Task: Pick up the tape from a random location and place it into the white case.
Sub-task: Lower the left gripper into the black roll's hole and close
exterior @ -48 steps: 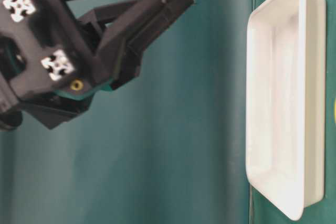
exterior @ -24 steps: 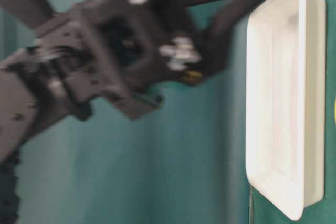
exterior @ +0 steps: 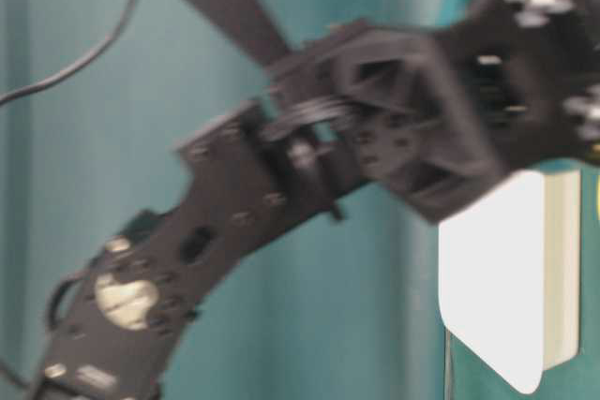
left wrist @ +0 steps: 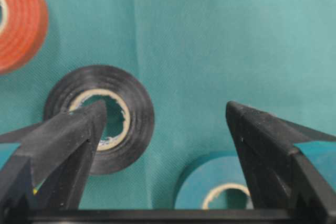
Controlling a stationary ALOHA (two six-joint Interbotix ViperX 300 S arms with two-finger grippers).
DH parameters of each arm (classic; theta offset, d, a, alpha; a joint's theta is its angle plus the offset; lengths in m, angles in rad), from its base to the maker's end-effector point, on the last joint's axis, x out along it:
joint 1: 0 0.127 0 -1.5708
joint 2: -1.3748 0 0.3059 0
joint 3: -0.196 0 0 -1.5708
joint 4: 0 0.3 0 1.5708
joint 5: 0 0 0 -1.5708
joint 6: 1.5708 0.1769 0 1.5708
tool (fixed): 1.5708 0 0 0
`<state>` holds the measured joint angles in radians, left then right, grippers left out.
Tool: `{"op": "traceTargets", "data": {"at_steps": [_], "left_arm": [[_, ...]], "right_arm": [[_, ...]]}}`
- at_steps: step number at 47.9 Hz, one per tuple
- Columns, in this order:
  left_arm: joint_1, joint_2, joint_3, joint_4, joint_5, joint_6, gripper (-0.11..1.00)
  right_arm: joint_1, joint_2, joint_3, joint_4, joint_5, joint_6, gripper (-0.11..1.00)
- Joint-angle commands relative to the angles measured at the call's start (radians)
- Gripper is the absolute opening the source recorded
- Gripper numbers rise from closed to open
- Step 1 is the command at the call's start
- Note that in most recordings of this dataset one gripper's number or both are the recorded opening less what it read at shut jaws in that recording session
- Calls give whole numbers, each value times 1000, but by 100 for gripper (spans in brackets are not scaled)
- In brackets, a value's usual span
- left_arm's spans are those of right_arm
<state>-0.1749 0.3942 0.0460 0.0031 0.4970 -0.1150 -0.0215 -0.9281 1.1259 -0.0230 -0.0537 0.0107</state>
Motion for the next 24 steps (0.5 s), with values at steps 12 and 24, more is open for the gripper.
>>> {"op": "traceTargets", "data": {"at_steps": [12,24], "left_arm": [[15,23,-2,2,-28,2,99],[18,41,21,2,-52,0,99]], "right_arm": [[-2,6,-25,-2,9,2,91],[-2,6,-25,-2,17,2,91]]}}
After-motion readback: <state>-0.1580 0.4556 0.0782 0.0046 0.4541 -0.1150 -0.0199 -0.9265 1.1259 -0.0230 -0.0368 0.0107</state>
